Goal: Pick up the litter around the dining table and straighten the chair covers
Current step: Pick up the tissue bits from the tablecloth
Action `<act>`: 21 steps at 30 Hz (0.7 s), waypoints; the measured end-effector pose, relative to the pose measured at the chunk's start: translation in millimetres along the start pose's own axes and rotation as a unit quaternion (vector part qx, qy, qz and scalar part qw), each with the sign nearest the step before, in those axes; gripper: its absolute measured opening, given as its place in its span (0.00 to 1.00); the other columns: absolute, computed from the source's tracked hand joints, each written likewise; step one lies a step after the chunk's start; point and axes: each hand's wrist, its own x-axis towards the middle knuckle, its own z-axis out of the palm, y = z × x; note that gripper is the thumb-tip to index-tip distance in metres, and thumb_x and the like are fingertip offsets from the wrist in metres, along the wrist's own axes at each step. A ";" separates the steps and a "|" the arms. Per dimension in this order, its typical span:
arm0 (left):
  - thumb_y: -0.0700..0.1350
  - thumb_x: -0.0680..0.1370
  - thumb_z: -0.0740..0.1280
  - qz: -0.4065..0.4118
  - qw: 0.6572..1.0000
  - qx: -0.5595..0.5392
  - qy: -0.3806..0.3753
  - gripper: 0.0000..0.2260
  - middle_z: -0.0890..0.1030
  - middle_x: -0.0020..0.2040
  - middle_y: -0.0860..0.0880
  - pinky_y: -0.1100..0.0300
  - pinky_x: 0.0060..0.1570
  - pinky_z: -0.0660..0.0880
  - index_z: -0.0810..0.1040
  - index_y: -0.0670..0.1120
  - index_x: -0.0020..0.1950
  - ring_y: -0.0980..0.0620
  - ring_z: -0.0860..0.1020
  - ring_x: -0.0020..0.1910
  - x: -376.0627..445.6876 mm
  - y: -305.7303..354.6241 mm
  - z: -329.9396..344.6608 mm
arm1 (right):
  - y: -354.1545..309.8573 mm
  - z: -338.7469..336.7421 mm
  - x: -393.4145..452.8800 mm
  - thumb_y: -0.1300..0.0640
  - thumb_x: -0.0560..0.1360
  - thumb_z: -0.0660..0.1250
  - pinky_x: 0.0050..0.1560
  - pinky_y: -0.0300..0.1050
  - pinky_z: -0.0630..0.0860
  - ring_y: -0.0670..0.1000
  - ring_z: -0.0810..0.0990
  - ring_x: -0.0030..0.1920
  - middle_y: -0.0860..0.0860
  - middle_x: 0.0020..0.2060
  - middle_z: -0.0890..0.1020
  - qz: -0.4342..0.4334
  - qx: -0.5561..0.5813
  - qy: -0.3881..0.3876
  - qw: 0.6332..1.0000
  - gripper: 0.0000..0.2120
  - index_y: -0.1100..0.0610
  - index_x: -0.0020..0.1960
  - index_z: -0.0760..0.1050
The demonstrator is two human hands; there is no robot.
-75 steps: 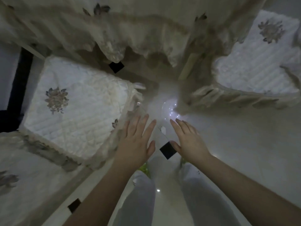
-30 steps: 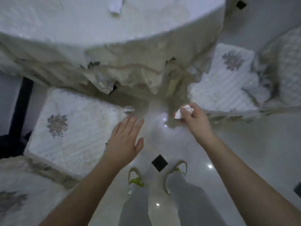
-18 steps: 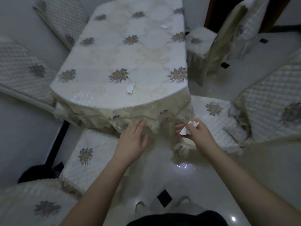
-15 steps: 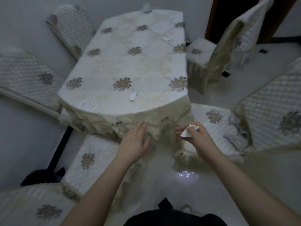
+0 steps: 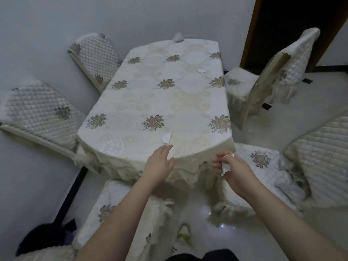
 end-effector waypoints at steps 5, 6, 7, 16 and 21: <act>0.48 0.80 0.59 -0.035 0.996 -0.055 -0.062 0.21 0.69 0.70 0.46 0.53 0.64 0.67 0.65 0.48 0.73 0.47 0.69 0.67 65.5 -33.7 10.4 | -14.1 33.7 35.9 0.71 0.78 0.55 0.31 0.40 0.70 0.51 0.76 0.32 0.59 0.37 0.79 0.005 0.007 0.020 1.000 0.09 0.64 0.48 0.73; 0.47 0.80 0.59 -0.056 0.992 -0.084 -0.075 0.20 0.69 0.70 0.46 0.54 0.63 0.67 0.66 0.48 0.73 0.47 0.70 0.66 79.9 -38.6 14.0 | -15.8 39.0 42.5 0.71 0.78 0.55 0.29 0.40 0.70 0.51 0.76 0.32 0.59 0.36 0.79 0.006 0.005 0.024 1.000 0.09 0.64 0.49 0.73; 0.47 0.80 0.59 -0.075 0.988 -0.107 -0.084 0.20 0.70 0.69 0.45 0.54 0.62 0.68 0.66 0.48 0.72 0.47 0.71 0.65 93.3 -43.3 18.4 | -16.9 43.9 48.1 0.70 0.78 0.55 0.28 0.39 0.70 0.51 0.76 0.31 0.59 0.36 0.79 0.005 0.003 0.027 1.000 0.09 0.64 0.49 0.73; 0.41 0.79 0.61 -0.135 0.978 -0.118 -0.102 0.22 0.66 0.68 0.38 0.51 0.57 0.70 0.62 0.42 0.73 0.38 0.74 0.59 170.4 -77.7 44.9 | -28.0 69.2 77.9 0.68 0.78 0.57 0.33 0.41 0.71 0.51 0.76 0.34 0.58 0.41 0.79 -0.019 -0.020 0.053 0.998 0.11 0.60 0.55 0.75; 0.41 0.76 0.67 -0.111 0.988 -0.028 -0.102 0.14 0.70 0.59 0.41 0.51 0.49 0.73 0.71 0.42 0.60 0.40 0.76 0.50 180.4 -93.0 50.0 | -38.4 74.5 88.7 0.69 0.77 0.58 0.33 0.41 0.71 0.51 0.76 0.32 0.57 0.39 0.80 -0.034 -0.003 0.065 0.997 0.11 0.60 0.55 0.75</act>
